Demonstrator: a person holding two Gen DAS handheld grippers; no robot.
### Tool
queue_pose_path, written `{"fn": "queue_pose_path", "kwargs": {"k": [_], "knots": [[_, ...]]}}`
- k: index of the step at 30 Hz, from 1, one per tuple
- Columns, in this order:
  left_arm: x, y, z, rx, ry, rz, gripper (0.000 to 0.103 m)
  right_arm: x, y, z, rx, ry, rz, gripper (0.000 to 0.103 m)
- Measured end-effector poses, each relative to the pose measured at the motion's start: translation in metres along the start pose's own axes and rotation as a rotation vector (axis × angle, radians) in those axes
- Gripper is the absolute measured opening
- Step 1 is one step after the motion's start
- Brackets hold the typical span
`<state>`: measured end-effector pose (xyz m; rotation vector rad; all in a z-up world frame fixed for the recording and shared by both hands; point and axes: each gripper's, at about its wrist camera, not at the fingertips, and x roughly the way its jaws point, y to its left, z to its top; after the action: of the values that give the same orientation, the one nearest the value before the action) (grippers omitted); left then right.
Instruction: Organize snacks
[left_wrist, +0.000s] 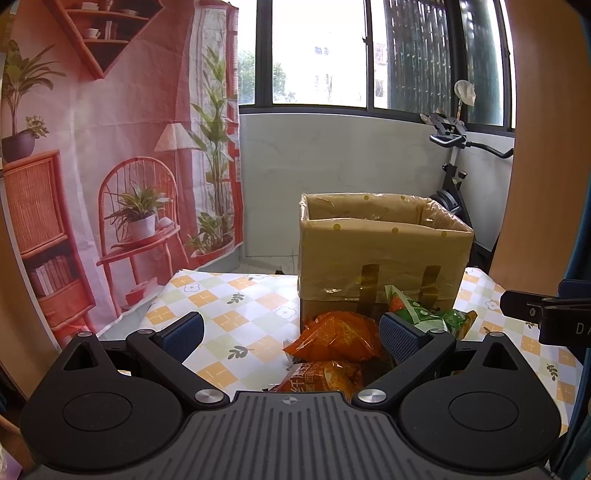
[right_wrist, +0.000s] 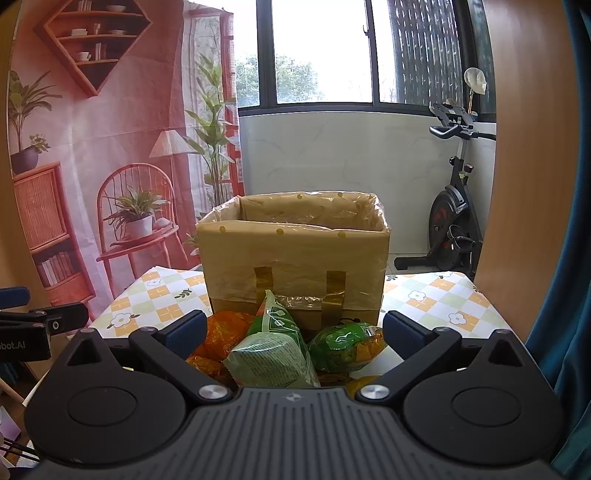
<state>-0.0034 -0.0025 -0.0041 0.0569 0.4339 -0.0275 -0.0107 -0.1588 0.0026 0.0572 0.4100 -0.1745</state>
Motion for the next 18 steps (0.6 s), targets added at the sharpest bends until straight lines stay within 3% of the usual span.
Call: {"fn": "queue_pose_path", "kwargs": {"k": [18], "knots": [[0.0004,0.0002,-0.0004,0.000,0.010,-0.006,0.102,0.0018,-0.0016,-0.0005,0.004,0.001,-0.001,0.103]]}}
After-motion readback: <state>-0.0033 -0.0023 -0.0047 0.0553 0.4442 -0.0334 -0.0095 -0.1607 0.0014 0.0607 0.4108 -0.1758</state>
